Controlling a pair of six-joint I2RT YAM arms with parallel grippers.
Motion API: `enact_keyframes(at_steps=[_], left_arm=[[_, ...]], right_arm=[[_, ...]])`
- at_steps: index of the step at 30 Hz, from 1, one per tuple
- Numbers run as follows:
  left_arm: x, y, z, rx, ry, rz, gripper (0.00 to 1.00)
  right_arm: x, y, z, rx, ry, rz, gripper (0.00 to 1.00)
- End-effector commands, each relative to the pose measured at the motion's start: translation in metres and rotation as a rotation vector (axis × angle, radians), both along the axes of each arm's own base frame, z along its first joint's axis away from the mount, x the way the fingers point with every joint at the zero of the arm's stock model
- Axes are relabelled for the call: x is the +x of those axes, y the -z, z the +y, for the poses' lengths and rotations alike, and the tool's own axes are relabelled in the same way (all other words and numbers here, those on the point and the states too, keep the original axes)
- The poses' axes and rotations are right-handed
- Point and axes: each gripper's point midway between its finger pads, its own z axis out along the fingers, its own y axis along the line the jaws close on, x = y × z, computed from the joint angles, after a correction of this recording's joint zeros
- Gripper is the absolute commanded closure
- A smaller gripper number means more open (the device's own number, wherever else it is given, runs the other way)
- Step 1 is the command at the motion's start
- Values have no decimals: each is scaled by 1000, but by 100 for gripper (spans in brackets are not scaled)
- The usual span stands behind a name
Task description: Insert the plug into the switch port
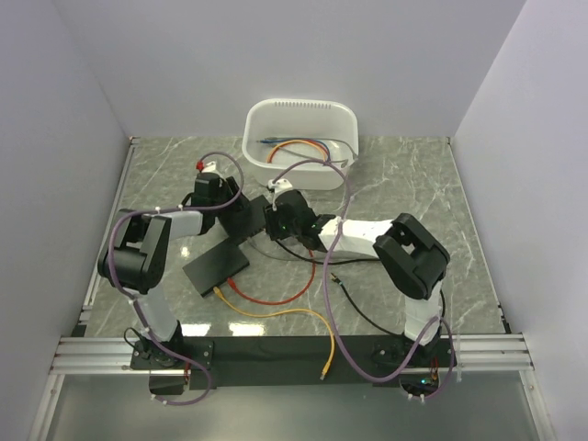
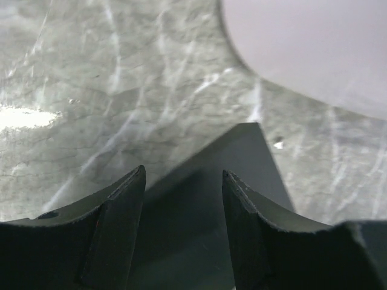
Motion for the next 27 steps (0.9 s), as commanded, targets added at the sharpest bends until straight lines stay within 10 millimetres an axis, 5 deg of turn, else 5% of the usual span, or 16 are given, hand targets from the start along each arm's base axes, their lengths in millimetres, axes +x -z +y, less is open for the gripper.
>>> enact_keyframes(at_steps=[1,21,27], left_arm=[[-16,29,-3,22,35,126,41],[-23,36,-4,12,45,159,41],[-23,36,-5,9,49,158,42]], right_arm=[[2,3,13,-19,-29,-4,57],[3,29,2,-150,-17,20,57],[4,36,-1,-178,-15,24,79]])
